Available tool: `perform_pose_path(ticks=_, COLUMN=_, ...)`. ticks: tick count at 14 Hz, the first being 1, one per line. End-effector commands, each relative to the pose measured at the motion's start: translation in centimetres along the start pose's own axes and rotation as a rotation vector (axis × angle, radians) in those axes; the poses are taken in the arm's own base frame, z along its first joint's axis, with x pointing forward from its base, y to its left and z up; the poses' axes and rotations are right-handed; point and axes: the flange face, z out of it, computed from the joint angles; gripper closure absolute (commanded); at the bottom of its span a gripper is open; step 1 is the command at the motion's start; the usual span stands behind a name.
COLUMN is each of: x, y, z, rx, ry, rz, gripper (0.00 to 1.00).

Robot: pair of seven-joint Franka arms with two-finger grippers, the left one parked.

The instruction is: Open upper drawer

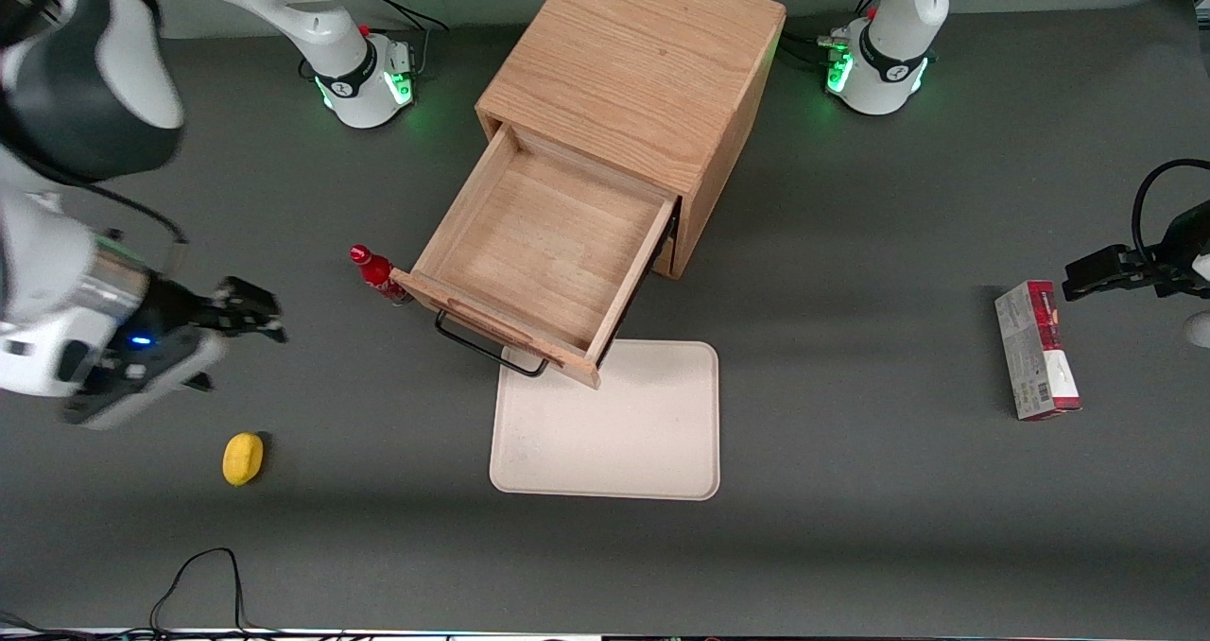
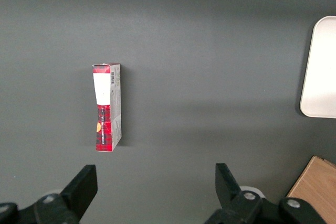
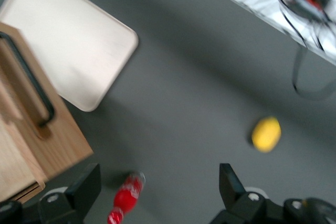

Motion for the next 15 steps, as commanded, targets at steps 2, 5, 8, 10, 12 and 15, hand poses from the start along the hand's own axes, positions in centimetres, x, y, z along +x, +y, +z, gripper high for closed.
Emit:
perform_pose_path(ticks=2, x=-8.9, y=-1.5, z=-0.6, rx=-0.002, ry=-0.064, rz=0.407, gripper=0.00)
perform_pose_path(ticks=5, x=-13.3, y=-2.7, z=-1.2, rx=-0.017, ry=-0.051, rz=0.525, gripper=0.00)
perform_pose_path(ticks=8, x=-15.6, y=-2.2, z=-2.0, rx=-0.017, ry=-0.035, rz=0.551, gripper=0.00)
perform_pose_path(ticks=10, x=-15.6, y=-2.0, z=-2.1, rx=-0.022, ry=-0.036, rz=0.545, gripper=0.00)
perform_pose_path(ticks=12, x=-15.3, y=-1.8, z=-2.2, rx=-0.028, ry=-0.035, rz=0.547, gripper=0.00)
perform_pose_path(ticks=15, x=-15.2, y=-1.7, z=-2.2, rx=-0.032, ry=-0.038, rz=0.547, gripper=0.00)
